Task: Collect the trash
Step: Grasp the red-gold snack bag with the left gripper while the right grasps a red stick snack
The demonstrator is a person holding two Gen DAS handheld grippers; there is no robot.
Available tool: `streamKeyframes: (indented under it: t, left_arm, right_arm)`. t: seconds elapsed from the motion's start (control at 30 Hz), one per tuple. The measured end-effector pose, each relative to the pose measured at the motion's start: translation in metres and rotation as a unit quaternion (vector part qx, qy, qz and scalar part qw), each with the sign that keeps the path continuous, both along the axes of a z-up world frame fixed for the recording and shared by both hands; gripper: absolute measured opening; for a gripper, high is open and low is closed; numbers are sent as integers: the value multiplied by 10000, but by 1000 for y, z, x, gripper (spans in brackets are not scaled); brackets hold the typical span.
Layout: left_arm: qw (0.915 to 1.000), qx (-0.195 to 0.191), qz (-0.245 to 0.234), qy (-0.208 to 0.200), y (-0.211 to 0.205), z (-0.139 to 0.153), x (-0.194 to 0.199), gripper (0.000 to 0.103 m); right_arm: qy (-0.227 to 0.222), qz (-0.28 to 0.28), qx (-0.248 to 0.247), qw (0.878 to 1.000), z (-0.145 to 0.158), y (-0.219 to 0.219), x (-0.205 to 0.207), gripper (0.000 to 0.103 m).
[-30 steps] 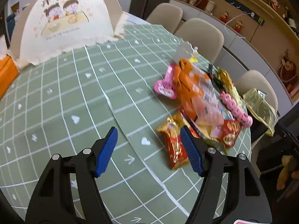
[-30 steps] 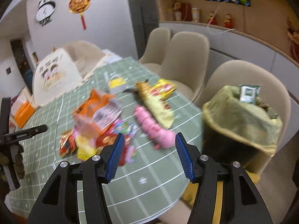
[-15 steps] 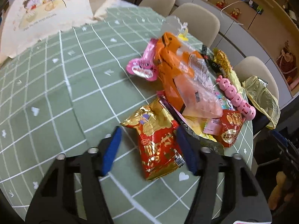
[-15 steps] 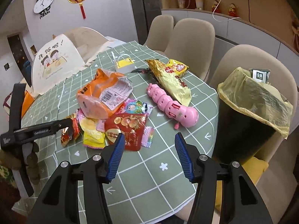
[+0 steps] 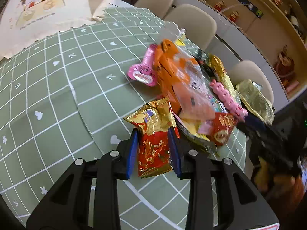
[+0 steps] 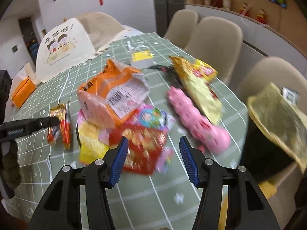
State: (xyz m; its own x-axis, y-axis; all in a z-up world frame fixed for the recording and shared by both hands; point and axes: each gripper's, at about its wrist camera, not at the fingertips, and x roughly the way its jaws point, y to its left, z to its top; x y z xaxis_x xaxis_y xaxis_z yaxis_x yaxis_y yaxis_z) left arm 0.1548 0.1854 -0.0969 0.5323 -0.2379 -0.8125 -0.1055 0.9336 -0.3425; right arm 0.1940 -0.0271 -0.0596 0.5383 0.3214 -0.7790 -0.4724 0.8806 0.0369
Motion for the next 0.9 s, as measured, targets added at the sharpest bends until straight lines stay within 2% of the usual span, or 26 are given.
streamKeyframes:
  t: [0.1,0.2,0.3,0.43,0.57,0.73,0.9]
  left_arm:
    - [9999,25,-99,97,-3,-3,-3,30]
    - [9998,111,-80,159,-2,-5,-6,30]
    - [9996,222,-86,142,-1,-5,-8,30]
    - [9996,183,-98,164,2,-9,-5,30]
    - [9997,124,-115,174,1,-13,-2,30]
    - [9996,121,-174,200,-4,-15,0,31]
    - [9996,119,-153,190,-4,-13,-2,32]
  right_arm:
    - [150,182,-154,9996,-11,12,16,53]
    - [404,106,-179,9990,-19,11,19,53]
    - [405,124,-58,9991,-19,3,1,53]
    - [284,-24,-196,9994,-20,-9,-24,53]
    - [248,-278,120,9992,-16,-21,-38,53]
    - [534,-706,608,9942,-23,-23,-25,53]
    - [625,-467,261,9966,-39,3,-15,53]
